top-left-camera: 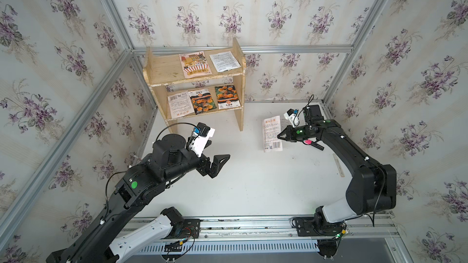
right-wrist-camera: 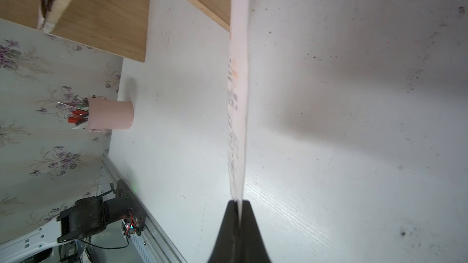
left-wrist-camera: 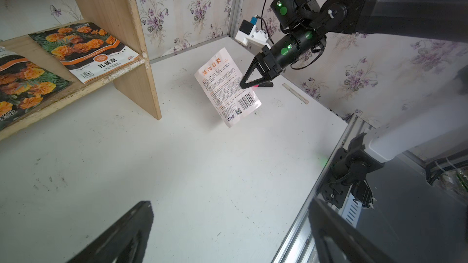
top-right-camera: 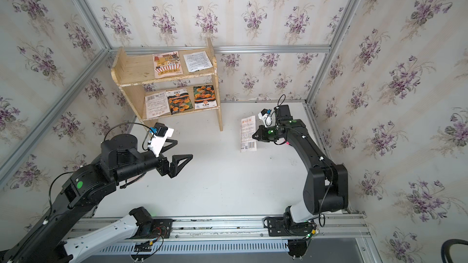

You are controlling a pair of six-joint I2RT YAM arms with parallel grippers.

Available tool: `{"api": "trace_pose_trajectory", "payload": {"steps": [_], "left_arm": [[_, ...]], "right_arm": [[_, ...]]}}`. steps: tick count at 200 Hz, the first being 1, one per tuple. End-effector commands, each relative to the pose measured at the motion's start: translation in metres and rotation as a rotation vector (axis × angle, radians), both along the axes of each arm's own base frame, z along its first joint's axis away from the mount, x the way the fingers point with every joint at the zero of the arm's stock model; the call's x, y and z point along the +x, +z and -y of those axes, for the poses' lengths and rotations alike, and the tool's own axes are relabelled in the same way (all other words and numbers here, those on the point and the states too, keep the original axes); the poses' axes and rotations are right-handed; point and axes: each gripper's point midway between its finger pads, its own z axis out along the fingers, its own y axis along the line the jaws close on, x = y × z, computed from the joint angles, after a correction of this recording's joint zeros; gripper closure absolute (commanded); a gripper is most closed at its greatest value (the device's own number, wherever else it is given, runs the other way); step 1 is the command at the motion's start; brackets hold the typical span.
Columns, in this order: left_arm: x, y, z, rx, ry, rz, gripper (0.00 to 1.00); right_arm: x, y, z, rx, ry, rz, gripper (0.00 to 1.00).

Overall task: Take the seed bag off the shelf
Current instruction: Place the seed packet at the center of the board.

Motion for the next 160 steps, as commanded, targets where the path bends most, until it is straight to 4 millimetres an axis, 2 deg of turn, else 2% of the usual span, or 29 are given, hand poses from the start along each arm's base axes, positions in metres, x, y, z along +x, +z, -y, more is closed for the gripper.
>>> {"api": "trace_pose_trajectory", "payload": {"steps": [1, 51, 105, 131, 160], "left_arm": [[-0.002, -0.002, 0.001, -0.005, -0.010, 0.000, 0.00], [-0.001, -0.009, 0.002, -0.011, -0.007, -0.010, 0.00], [-0.003, -0.019, 0.004, -0.014, -0.015, -0.035, 0.00], [-0.004, -0.023, 0.002, -0.011, -0.013, -0.038, 0.00], [-0.005, -0.028, -0.001, -0.009, -0.002, -0.036, 0.00]], "right_arm": [[0.004, -0.019, 0.008, -0.065, 0.008, -0.032, 1.00], [0.011, -0.064, 0.015, -0.132, -0.003, -0.127, 1.00], [0.021, -0.095, 0.034, -0.267, -0.024, -0.216, 1.00], [0.019, -0.113, 0.048, -0.358, -0.040, -0.262, 1.00], [0.024, -0.121, 0.056, -0.410, -0.056, -0.262, 1.00]]}}
